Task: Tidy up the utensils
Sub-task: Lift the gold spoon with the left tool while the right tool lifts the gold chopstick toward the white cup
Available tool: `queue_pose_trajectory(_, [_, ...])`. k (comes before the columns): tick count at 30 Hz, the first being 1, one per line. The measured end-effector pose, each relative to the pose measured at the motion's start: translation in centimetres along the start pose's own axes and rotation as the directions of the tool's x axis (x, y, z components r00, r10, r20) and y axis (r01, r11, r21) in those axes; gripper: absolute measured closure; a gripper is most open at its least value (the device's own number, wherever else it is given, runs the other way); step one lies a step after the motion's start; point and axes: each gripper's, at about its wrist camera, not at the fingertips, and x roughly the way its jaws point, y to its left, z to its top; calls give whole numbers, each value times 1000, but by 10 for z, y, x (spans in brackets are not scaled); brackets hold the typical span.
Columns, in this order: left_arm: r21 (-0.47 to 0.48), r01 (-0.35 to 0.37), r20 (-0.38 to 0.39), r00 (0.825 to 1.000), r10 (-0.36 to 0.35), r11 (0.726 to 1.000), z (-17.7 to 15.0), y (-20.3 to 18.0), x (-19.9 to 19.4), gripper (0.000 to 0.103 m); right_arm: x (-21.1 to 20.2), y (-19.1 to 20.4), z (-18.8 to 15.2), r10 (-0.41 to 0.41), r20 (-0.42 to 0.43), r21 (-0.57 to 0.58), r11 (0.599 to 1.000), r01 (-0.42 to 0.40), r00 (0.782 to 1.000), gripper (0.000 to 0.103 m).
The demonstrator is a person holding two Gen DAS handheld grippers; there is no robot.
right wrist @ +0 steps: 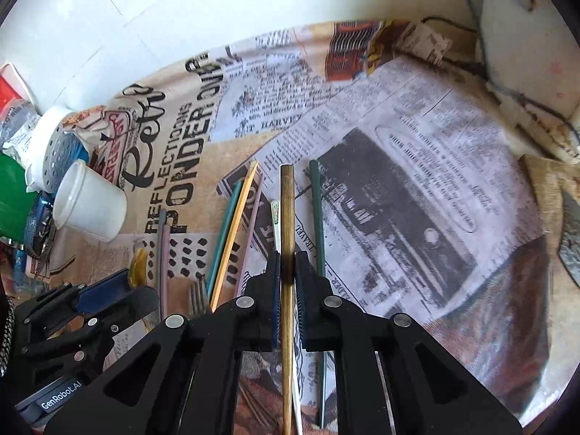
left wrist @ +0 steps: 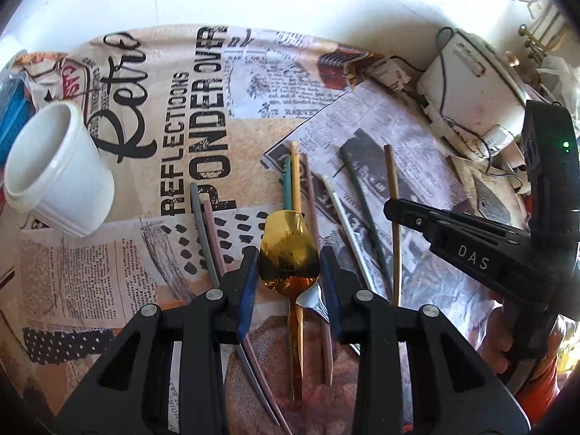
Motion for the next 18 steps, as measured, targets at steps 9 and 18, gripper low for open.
queue_pose_trajectory(9, [55,20,57,998,-23,998,-14,-12,-35,70,-44,11,-14,-28,103,16,1000,26,994,96])
queue_pose_trajectory(18, [78,39,105,993,-47,996,-33,-20,-68,70,-86,23,-32,-29,197,34,999,22,980,96])
